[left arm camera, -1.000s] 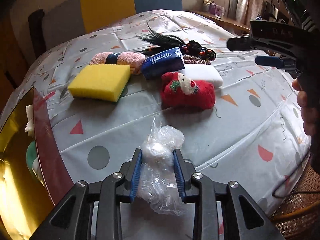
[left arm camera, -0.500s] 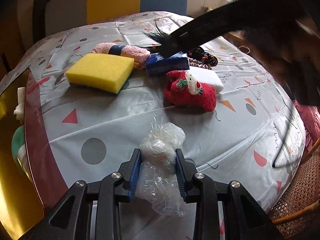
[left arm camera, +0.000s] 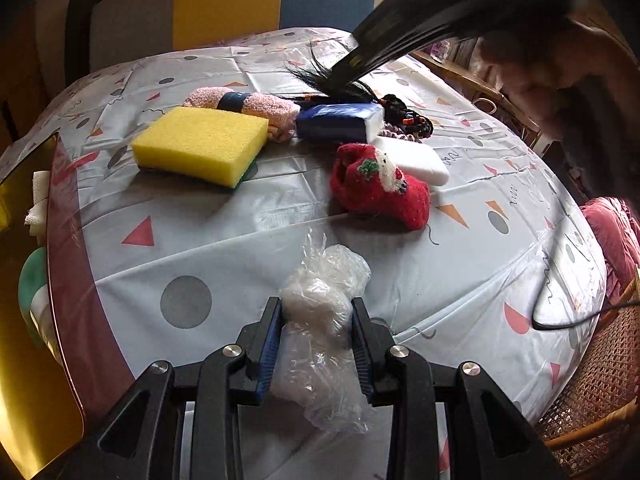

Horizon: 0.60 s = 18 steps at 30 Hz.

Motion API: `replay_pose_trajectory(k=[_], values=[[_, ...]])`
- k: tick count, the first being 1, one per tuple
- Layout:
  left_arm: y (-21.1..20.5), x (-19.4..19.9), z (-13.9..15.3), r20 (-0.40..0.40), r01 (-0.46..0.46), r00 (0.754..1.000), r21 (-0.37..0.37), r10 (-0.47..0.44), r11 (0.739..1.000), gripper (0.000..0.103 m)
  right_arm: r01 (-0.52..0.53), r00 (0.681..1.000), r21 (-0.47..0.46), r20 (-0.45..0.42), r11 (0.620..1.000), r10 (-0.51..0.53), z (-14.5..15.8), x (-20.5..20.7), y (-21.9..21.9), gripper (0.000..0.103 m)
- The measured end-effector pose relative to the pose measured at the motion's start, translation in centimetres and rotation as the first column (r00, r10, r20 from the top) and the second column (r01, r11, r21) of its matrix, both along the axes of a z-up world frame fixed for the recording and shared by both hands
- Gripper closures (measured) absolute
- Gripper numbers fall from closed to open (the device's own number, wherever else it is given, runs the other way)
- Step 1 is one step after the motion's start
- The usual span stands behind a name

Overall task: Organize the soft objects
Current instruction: 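Grasp the blue Tempo tissue pack with the right gripper while the left gripper holds the bag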

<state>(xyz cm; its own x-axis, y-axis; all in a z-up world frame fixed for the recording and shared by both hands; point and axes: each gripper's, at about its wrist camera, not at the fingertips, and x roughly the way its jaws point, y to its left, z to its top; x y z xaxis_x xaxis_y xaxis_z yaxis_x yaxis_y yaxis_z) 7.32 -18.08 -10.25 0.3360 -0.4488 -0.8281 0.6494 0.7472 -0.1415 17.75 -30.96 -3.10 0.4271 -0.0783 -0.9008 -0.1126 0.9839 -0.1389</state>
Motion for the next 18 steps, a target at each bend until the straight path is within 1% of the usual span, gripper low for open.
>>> replay_pose_trajectory(k=[3,4,5,6,7,8,10,12,14,15,17,18], values=[[0.1,-0.3,0.1,0.001,-0.008,1.000,0.007,0.008,1.000,0.070,0.048,0.998,0.053,0.034,0.997,-0.050,1.6,-2.5,-1.1,0.100],[0.1,-0.3,0.2,0.002,-0.012,1.000,0.012,0.012,1.000,0.070,0.072,0.996,0.072,0.039,0.995,-0.075,1.8,-3.0,-1.7,0.095],[0.1,-0.4,0.2,0.002,-0.016,1.000,0.014,0.016,1.000,0.070,0.097,0.995,0.085,0.031,0.992,-0.100,1.8,-3.3,-2.3,0.079],[0.2,-0.3,0.2,0.002,-0.020,1.000,0.014,0.020,1.000,0.070,0.117,0.992,0.078,0.030,0.990,-0.119,1.6,-3.3,-2.8,0.067],[0.3,-0.3,0.2,0.003,-0.022,1.000,0.015,0.022,1.000,0.070,0.130,0.991,0.072,0.031,0.989,-0.132,1.3,-3.3,-3.1,0.046],[0.4,-0.3,0.2,0.004,-0.024,1.000,0.015,0.024,1.000,0.070,0.133,0.991,0.078,0.022,0.988,-0.135,0.8,-3.0,-3.4,0.042],[0.6,-0.3,0.2,0.001,-0.027,1.000,0.013,0.027,1.000,0.070,0.130,0.991,0.094,0.002,0.987,-0.130,0.2,-2.3,-3.5,0.040],[0.6,-0.3,0.2,0.003,-0.025,1.000,0.015,0.025,1.000,0.070,0.111,0.994,0.077,-0.008,0.991,-0.111,-0.2,-1.5,-3.0,0.033],[0.6,-0.3,0.2,0.005,-0.024,1.000,0.013,0.024,1.000,0.070,0.078,0.996,0.072,-0.048,0.994,-0.075,-1.0,-0.1,-2.5,0.025],[0.7,-0.2,0.2,0.003,-0.025,1.000,0.009,0.025,1.000,0.070,0.056,0.996,0.068,-0.072,0.996,-0.052,-1.4,0.5,-2.2,0.023],[0.7,-0.2,0.1,-0.001,-0.028,1.000,0.005,0.028,1.000,0.070,0.023,0.994,0.028,-0.107,0.999,-0.020,-2.4,1.5,-1.5,0.019],[0.7,-0.2,0.1,-0.002,-0.028,1.000,0.005,0.028,1.000,0.070,0.007,0.990,0.002,-0.138,1.000,-0.007,-3.2,2.3,-1.2,0.018]])
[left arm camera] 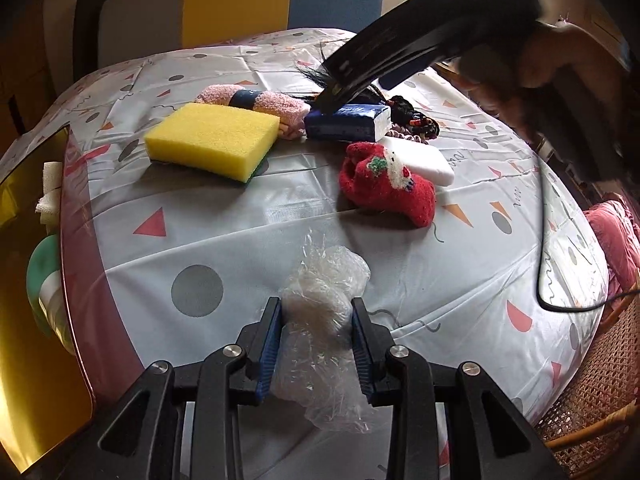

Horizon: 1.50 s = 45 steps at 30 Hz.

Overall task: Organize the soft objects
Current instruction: 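Grasp the blue Tempo tissue pack with the right gripper while the left gripper holds the bag, then release the plastic bag into the gold tray while the right gripper holds the tissue pack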

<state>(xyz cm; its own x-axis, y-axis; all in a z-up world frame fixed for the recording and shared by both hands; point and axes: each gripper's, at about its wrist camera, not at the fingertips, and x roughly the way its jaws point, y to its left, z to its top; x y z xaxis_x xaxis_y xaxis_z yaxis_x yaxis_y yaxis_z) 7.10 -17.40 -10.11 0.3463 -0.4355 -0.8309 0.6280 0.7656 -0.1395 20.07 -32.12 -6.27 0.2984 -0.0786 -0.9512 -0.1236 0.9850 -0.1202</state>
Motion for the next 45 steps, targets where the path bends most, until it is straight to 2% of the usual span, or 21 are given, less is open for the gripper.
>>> replay_pose_trajectory(k=[3,4,5,8,14,17,20,22,26,30,34,37,40,45], values=[[0.0,0.1,0.0,-0.002,0.001,1.000,-0.002,-0.001,1.000,0.070,-0.011,0.998,-0.025,-0.056,1.000,0.010,-1.8,1.3,0.3,0.021],[0.0,0.1,-0.1,-0.004,0.000,1.000,-0.004,0.000,1.000,0.070,-0.004,0.997,-0.025,-0.072,1.000,0.002,-2.3,1.6,0.2,0.040],[0.1,0.1,0.0,-0.005,0.000,1.000,-0.005,0.000,1.000,0.070,0.006,0.996,-0.032,-0.087,0.999,-0.009,-2.8,1.8,0.1,0.049],[0.0,0.1,-0.1,0.000,0.002,1.000,-0.006,-0.002,1.000,0.070,0.018,0.999,0.005,-0.042,1.000,-0.018,-1.9,1.1,-0.2,0.051],[-0.1,-0.1,0.2,-0.001,-0.007,1.000,0.005,0.007,1.000,0.071,0.108,0.979,0.045,0.169,0.993,-0.114,4.4,-3.4,-1.7,0.051],[0.2,-0.3,1.1,0.006,-0.011,1.000,-0.012,0.011,1.000,0.072,0.134,0.969,0.104,0.196,0.986,-0.152,5.5,-6.8,-2.1,0.051],[1.0,-0.9,2.7,0.023,-0.013,1.000,-0.048,0.014,0.999,0.072,0.159,0.969,0.164,0.165,0.974,-0.186,4.4,-10.7,-2.1,0.050],[1.9,-1.2,4.2,0.030,-0.024,0.999,-0.083,0.027,0.996,0.072,0.179,0.972,0.203,0.113,0.963,-0.204,2.5,-13.1,-1.9,0.050],[4.3,-1.2,7.3,0.056,-0.057,0.996,-0.149,0.066,0.987,0.072,0.229,0.969,0.206,0.043,0.951,-0.242,-1.3,-16.2,-1.8,0.050],[8.0,0.4,9.6,0.029,-0.155,0.986,-0.205,0.164,0.966,0.072,0.236,0.965,0.192,0.065,0.953,-0.252,-2.3,-17.1,-1.5,0.050],[13.0,4.1,10.4,-0.041,-0.326,0.945,-0.219,0.325,0.919,0.072,0.235,0.964,0.170,0.086,0.957,-0.252,-2.5,-17.1,-1.2,0.050],[16.6,8.2,9.5,-0.099,-0.455,0.890,-0.180,0.444,0.872,0.072,0.219,0.968,0.143,0.096,0.965,-0.233,-2.5,-16.9,-0.9,0.050],[18.8,11.3,8.2,-0.112,-0.525,0.851,-0.136,0.513,0.840,0.072,0.213,0.969,0.121,0.103,0.969,-0.226,-2.5,-16.8,-0.7,0.050],[20.3,15.7,5.4,-0.157,-0.585,0.807,-0.083,0.569,0.807,0.071,0.202,0.971,0.097,0.109,0.974,-0.213,-2.6,-16.8,-0.5,0.050]])
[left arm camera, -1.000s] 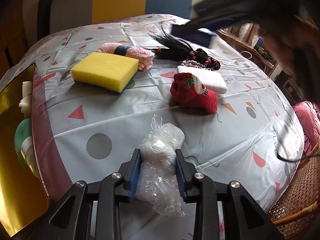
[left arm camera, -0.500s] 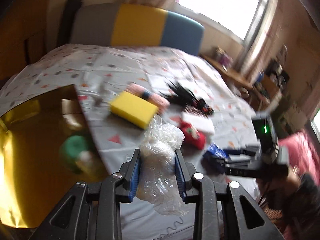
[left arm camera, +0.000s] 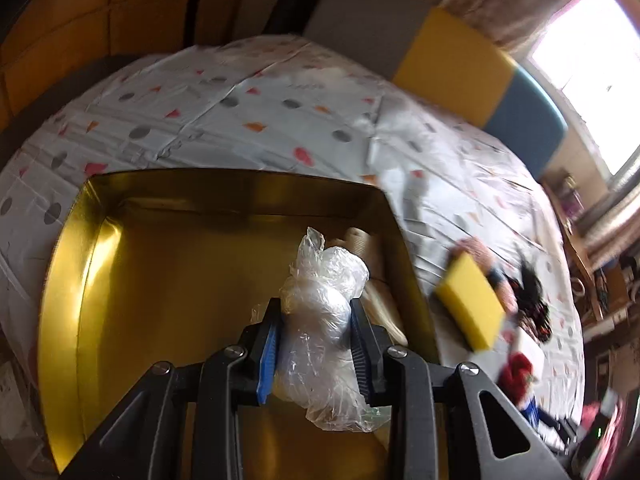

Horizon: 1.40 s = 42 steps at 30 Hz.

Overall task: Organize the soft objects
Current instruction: 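Release the plastic bag into the gold tray while the right gripper holds the tissue pack, then carry the tissue pack into the gold tray and open the right gripper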

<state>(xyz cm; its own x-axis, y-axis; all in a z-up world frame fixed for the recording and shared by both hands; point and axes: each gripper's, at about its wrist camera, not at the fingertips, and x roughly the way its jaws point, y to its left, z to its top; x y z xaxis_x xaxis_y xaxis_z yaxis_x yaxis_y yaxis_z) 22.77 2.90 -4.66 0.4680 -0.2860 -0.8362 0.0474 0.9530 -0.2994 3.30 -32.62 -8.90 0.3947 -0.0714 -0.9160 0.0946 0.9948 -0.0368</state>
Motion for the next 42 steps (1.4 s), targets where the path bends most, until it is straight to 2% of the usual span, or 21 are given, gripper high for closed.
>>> replay_pose_trajectory(k=[3,5,8,12,13,15,17,20,26,33,42], values=[[0.2,2.0,-1.3,-0.024,-0.033,0.999,0.000,0.033,0.999,0.071,0.000,1.000,0.000,0.001,1.000,0.000,0.0,-0.1,-0.1,0.050],[-0.1,3.0,-1.4,-0.022,-0.023,0.999,-0.006,0.023,1.000,0.070,0.000,1.000,-0.001,0.000,1.000,0.000,0.0,-0.1,-0.1,0.050],[-0.7,4.3,-2.2,-0.038,-0.024,0.999,0.023,0.024,0.999,0.067,-0.002,1.000,-0.003,0.000,1.000,0.002,0.0,-0.1,-0.1,0.050],[-0.7,5.2,-3.1,-0.074,-0.028,0.997,0.005,0.029,1.000,0.055,-0.005,1.000,-0.008,0.000,1.000,0.005,0.0,-0.1,-0.1,0.050],[-0.5,5.0,-3.0,-0.070,-0.033,0.997,-0.003,0.032,0.999,0.043,-0.006,1.000,-0.010,-0.001,1.000,0.006,-0.1,-0.1,0.0,0.050],[-0.1,4.4,-2.6,-0.065,-0.029,0.998,-0.030,0.027,0.999,0.036,-0.008,1.000,-0.013,-0.002,1.000,0.008,-0.1,-0.1,0.0,0.050],[0.4,3.5,-1.8,-0.040,-0.042,0.998,-0.016,0.041,0.999,0.037,-0.008,1.000,-0.016,-0.001,1.000,0.008,-0.1,-0.1,0.0,0.050],[0.4,1.3,-0.2,0.017,-0.052,0.999,0.042,0.051,0.998,0.038,-0.010,1.000,-0.019,-0.002,1.000,0.010,-0.2,-0.1,0.0,0.050],[-0.6,-5.9,2.1,0.164,-0.019,0.986,0.189,-0.013,0.982,0.038,-0.022,1.000,-0.045,-0.002,0.999,0.022,-0.2,-0.1,0.3,0.050],[-0.3,-11.4,2.2,0.176,-0.034,0.984,0.199,-0.001,0.979,0.038,-0.041,0.999,-0.083,-0.003,0.996,0.041,-0.4,-0.2,0.7,0.050],[0.5,-14.7,2.7,0.245,-0.081,0.969,0.246,0.019,0.966,0.038,-0.045,0.999,-0.106,-0.005,0.993,0.045,-0.5,-0.2,1.0,0.049]])
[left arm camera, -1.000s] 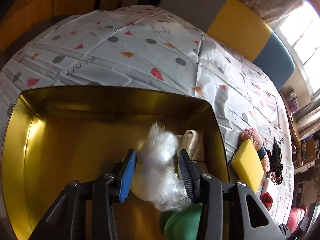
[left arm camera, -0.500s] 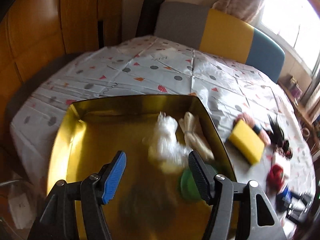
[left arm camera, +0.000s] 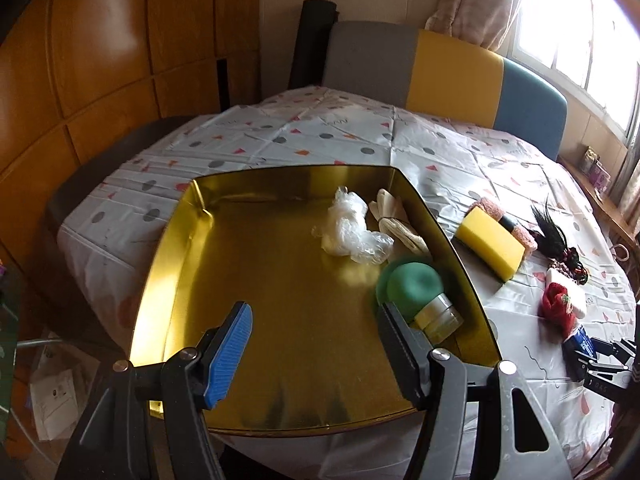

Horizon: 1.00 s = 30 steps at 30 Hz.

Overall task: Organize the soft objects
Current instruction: 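Carry the tissue pack into the gold tray and open the right gripper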

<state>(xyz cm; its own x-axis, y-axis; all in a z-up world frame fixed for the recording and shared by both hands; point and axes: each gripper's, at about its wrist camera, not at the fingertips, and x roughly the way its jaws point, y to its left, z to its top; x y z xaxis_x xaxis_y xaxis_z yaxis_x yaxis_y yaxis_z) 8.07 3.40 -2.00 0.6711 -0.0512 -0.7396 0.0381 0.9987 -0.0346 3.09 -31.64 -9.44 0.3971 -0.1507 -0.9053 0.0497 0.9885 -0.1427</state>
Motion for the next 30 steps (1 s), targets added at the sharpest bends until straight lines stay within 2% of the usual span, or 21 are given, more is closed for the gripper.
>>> replay_pose_trajectory(k=[11,13,17,23,30], values=[[0.4,-0.6,0.4,0.011,-0.001,1.000,0.001,0.001,1.000,0.038,0.013,1.000,-0.032,-0.007,0.999,-0.013,0.0,0.0,0.5,0.050],[0.7,-0.7,0.6,0.017,-0.001,1.000,-0.002,0.001,1.000,0.038,0.039,0.999,0.014,-0.002,0.999,-0.039,0.6,0.0,0.4,0.051],[1.2,-0.9,0.9,0.035,-0.010,0.999,-0.003,0.010,1.000,0.038,0.065,0.995,0.105,0.075,0.992,-0.073,3.4,-0.2,1.0,0.051],[2.1,-0.9,0.8,0.030,-0.023,0.999,-0.022,0.024,0.999,0.038,-0.054,0.988,0.161,0.154,0.986,0.029,6.7,1.0,6.2,0.051],[3.0,-0.9,0.7,0.027,-0.040,0.999,-0.027,0.041,0.999,0.038,-0.175,0.973,0.202,0.184,0.964,0.138,7.3,2.1,12.4,0.051]])
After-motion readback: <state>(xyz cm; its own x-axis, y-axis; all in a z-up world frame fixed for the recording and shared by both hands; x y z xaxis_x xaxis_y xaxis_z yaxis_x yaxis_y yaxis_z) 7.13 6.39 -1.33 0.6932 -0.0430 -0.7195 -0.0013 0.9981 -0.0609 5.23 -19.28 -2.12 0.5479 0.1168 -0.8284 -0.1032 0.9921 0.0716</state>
